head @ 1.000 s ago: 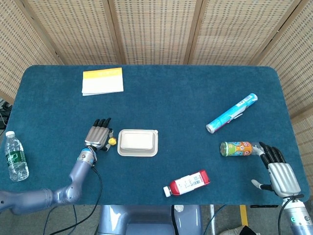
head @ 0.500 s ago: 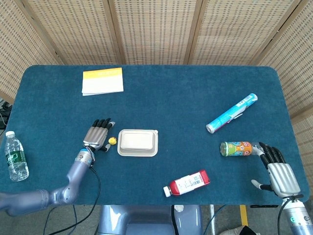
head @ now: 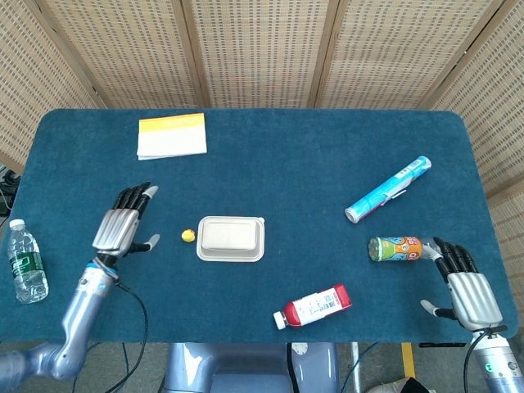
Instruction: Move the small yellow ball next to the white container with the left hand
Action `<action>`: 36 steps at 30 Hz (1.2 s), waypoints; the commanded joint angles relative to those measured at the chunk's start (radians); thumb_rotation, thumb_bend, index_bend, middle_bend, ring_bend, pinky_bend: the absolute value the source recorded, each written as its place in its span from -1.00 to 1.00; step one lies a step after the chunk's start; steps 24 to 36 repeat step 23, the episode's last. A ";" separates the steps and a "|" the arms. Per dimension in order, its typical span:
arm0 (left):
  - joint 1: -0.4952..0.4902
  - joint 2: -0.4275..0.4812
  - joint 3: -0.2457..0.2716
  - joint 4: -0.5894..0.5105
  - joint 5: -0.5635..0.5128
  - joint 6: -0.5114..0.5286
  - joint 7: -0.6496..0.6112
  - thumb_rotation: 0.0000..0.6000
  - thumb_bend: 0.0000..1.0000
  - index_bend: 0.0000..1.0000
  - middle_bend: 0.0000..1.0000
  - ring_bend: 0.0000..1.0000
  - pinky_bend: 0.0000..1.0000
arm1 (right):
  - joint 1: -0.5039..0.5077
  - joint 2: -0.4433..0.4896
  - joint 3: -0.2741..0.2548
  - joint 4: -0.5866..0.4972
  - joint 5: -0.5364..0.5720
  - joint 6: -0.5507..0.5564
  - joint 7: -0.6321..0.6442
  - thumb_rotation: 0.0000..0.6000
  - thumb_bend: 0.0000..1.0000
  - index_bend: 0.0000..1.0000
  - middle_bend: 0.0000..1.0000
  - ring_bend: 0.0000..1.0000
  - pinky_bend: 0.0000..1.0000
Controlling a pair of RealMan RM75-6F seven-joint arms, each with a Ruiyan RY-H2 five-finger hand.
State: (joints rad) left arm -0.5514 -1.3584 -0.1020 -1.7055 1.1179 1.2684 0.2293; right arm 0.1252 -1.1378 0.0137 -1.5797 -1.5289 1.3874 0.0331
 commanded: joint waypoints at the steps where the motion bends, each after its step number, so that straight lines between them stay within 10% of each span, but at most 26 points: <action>1: 0.111 0.064 0.071 -0.038 0.102 0.126 -0.036 1.00 -0.41 -1.00 -1.00 -1.00 -1.00 | -0.003 -0.003 0.000 0.001 -0.002 0.007 -0.008 1.00 -1.00 -0.76 -1.00 -1.00 -1.00; 10: 0.295 0.127 0.186 -0.015 0.187 0.313 0.088 1.00 -0.44 -1.00 -1.00 -1.00 -1.00 | -0.011 -0.027 0.009 0.020 -0.014 0.045 -0.055 1.00 -1.00 -0.78 -1.00 -1.00 -1.00; 36: 0.364 0.147 0.188 0.026 0.237 0.308 0.039 1.00 -0.44 -1.00 -1.00 -1.00 -1.00 | -0.021 -0.038 0.012 0.025 -0.034 0.082 -0.067 1.00 -1.00 -0.82 -1.00 -1.00 -1.00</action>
